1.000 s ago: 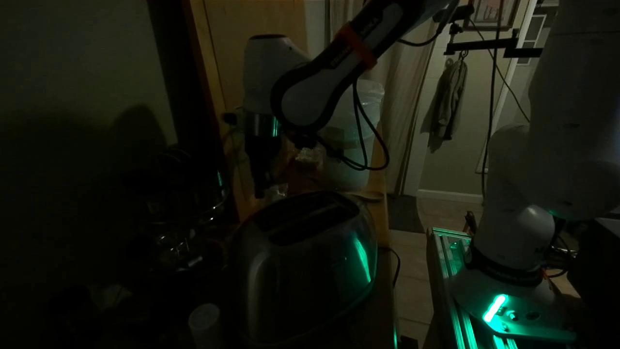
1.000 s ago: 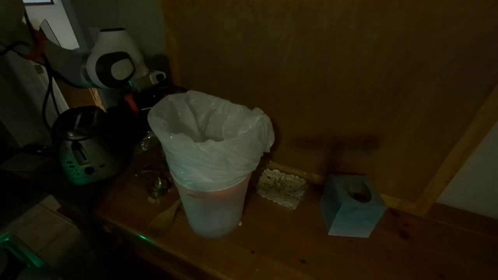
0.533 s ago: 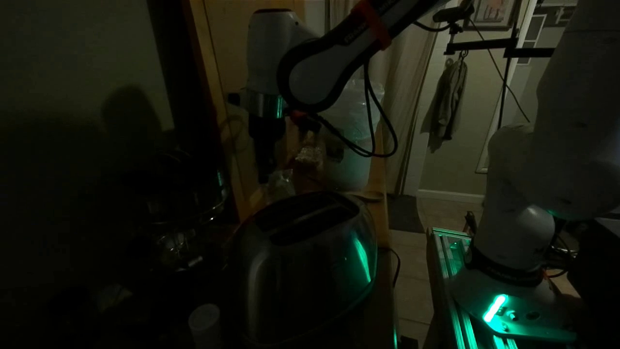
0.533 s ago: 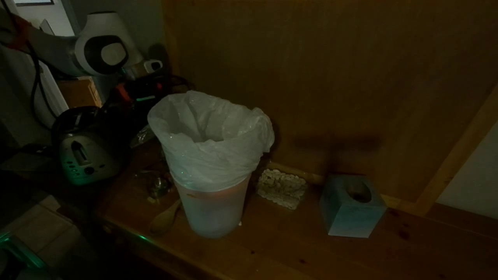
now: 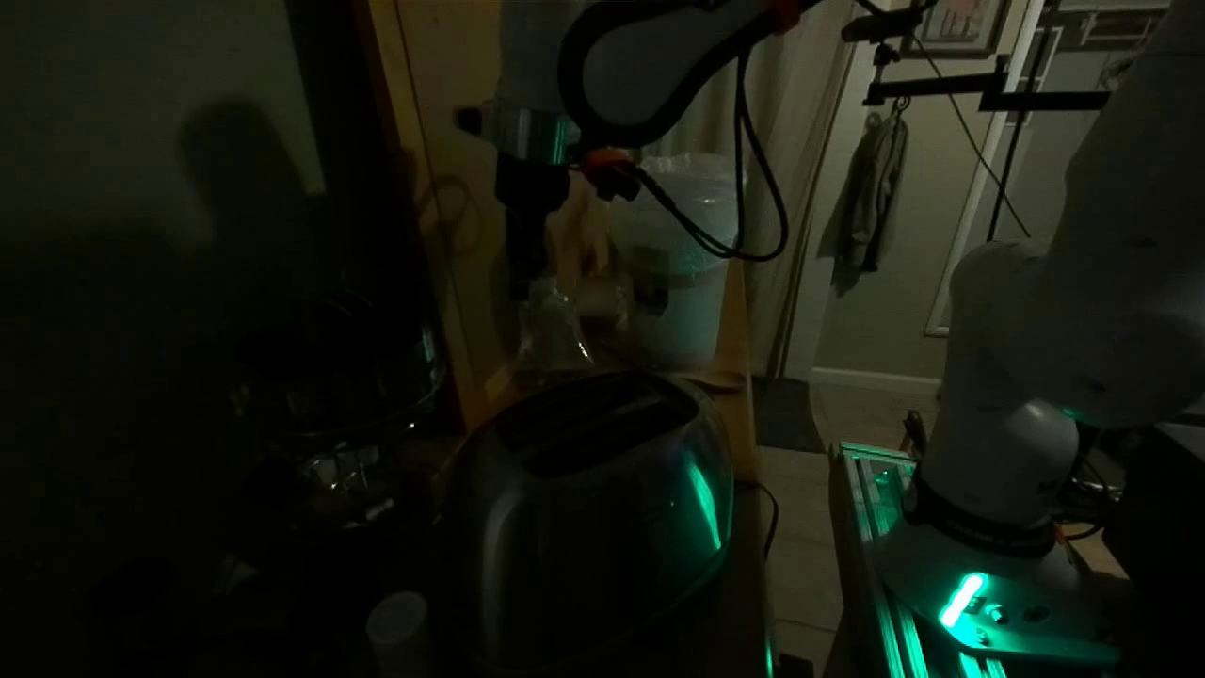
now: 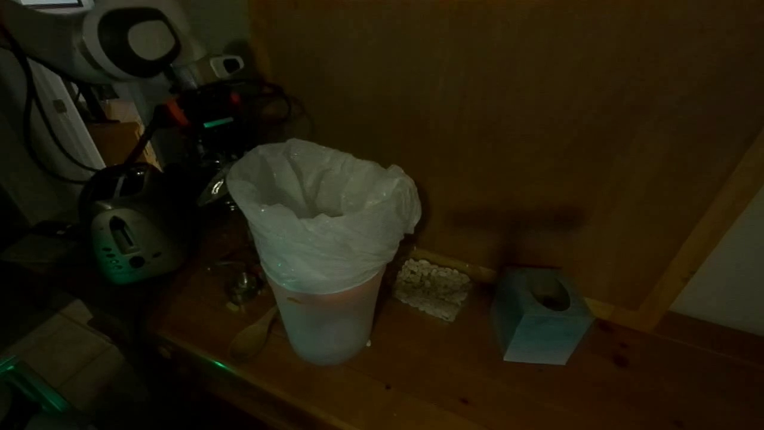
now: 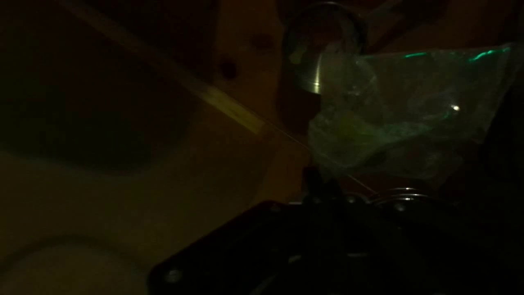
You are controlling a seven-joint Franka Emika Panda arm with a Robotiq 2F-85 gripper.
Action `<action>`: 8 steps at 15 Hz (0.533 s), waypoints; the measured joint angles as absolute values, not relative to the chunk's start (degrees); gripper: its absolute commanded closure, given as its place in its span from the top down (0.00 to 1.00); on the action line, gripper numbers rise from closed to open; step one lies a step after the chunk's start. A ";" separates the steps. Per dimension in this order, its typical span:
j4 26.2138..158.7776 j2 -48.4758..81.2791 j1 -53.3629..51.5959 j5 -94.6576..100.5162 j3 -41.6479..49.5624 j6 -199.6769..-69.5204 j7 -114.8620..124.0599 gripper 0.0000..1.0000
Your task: Pick up a plastic bag on the left and put it in the clear bucket
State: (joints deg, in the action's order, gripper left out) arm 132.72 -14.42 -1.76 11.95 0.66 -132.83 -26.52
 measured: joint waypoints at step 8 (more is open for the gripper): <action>127.41 -30.37 2.89 15.35 3.85 -122.57 -23.53 0.00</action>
State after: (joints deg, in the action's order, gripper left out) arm 127.41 -30.37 2.89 15.35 3.85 -122.57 -23.53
